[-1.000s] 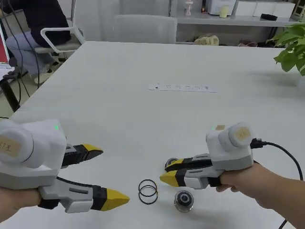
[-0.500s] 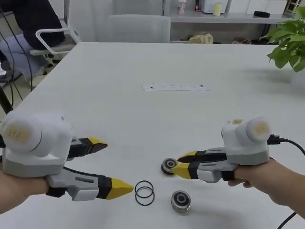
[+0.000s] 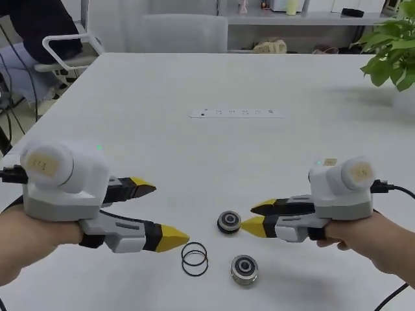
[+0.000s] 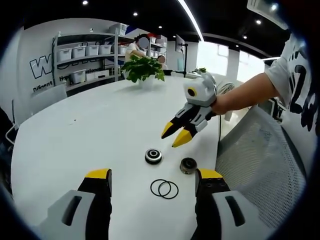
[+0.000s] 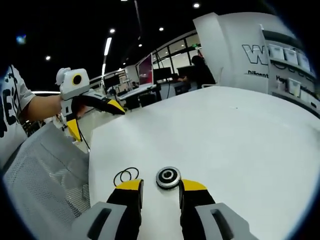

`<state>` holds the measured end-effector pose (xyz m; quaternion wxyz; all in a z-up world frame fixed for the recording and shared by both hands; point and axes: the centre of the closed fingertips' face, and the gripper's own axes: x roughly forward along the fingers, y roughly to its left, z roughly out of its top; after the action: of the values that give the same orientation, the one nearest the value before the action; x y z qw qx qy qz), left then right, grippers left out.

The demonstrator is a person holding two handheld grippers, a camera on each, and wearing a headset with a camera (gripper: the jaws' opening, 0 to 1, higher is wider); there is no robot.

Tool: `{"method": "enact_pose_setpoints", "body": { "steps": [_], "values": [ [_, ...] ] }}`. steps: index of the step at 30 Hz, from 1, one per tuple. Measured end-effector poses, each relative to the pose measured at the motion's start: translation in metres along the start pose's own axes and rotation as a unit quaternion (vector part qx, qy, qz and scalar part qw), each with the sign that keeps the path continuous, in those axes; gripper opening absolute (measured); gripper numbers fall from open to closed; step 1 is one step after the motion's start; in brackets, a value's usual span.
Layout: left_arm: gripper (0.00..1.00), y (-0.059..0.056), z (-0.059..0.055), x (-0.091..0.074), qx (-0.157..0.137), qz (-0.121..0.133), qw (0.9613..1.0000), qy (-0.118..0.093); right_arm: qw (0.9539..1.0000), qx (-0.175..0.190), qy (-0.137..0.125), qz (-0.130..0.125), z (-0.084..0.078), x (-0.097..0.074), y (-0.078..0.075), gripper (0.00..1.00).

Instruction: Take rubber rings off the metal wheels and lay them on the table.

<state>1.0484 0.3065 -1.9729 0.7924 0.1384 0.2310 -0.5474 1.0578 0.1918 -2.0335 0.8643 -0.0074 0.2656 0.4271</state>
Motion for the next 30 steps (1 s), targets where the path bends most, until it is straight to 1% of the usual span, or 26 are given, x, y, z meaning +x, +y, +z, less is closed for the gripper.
{"method": "enact_pose_setpoints", "body": {
  "steps": [5, 14, 26, 30],
  "values": [
    [0.61, 0.002, -0.003, 0.008, -0.005, -0.007, 0.9999, 0.006, 1.0, 0.0, 0.006, -0.004, -0.006, 0.001, -0.005, 0.27],
    [0.59, 0.001, -0.007, 0.026, 0.001, -0.023, 0.9996, 0.018, 0.9999, -0.005, 0.015, -0.004, -0.014, 0.005, -0.007, 0.29],
    [0.55, 0.001, -0.011, 0.05, 0.004, -0.042, 0.9986, 0.032, 0.9999, -0.003, 0.016, -0.002, -0.019, 0.009, -0.009, 0.3],
    [0.52, 0.004, -0.014, 0.058, 0.005, -0.044, 0.9983, 0.037, 0.9999, -0.002, 0.016, -0.001, -0.021, 0.01, -0.008, 0.31]
  ]
}}
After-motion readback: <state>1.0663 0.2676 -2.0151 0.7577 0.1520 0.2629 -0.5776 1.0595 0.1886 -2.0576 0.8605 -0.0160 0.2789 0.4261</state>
